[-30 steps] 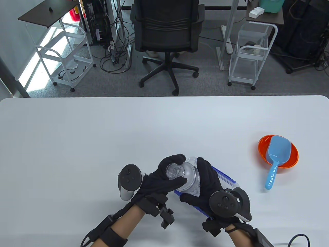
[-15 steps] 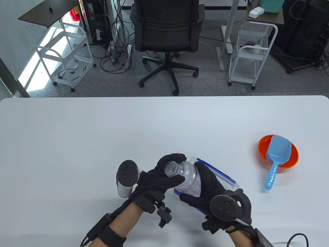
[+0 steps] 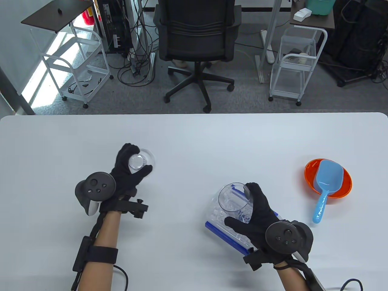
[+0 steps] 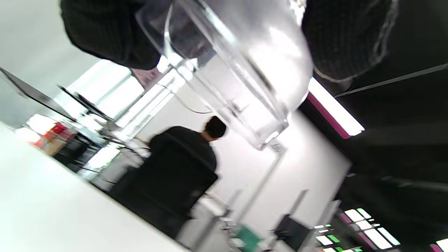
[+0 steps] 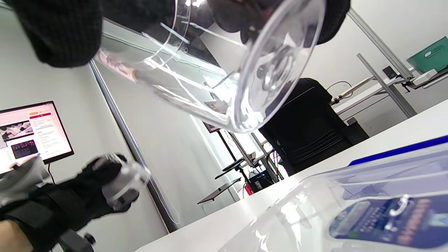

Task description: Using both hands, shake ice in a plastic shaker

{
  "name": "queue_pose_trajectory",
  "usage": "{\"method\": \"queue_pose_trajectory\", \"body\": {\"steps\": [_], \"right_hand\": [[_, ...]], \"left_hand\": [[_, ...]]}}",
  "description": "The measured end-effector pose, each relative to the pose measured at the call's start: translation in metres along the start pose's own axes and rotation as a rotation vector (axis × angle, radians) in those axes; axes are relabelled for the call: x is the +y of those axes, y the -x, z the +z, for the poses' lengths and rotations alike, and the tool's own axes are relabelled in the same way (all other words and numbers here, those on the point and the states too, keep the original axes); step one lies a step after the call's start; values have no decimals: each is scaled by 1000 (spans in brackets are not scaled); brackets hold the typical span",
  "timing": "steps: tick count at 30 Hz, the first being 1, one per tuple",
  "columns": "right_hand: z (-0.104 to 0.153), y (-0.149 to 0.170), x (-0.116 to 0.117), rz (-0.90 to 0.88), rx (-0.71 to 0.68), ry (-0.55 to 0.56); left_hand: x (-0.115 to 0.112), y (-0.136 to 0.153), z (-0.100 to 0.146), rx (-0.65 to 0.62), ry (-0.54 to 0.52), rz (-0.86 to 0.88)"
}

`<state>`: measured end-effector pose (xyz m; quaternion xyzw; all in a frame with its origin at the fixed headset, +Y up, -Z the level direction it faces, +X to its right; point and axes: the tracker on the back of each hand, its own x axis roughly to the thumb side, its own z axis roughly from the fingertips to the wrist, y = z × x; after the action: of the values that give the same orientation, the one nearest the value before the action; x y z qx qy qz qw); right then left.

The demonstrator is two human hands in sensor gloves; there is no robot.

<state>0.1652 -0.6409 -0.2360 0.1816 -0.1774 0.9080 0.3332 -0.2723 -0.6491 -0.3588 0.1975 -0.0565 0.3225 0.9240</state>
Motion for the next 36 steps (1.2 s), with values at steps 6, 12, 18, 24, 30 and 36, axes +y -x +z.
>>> {"method": "queue_pose_trajectory", "body": {"steps": [6,12,18,24,30,36], "right_hand": [[-1,2,0,-23,1,7],[-2,6,2,-28,18,-2],[-3,10,5,-50,33,-15],[-4,13,3,-80,58,7],[-5,16,1,-129,64,37],[-6,15,-7,-138,57,45]], "left_hand": [[-14,78,6,284,116,-125],[-22,119,15,508,118,-61],[-26,127,10,547,184,-192],[-31,133,13,617,235,-216],[-25,127,18,571,185,-213],[-4,107,33,434,24,-311]]}}
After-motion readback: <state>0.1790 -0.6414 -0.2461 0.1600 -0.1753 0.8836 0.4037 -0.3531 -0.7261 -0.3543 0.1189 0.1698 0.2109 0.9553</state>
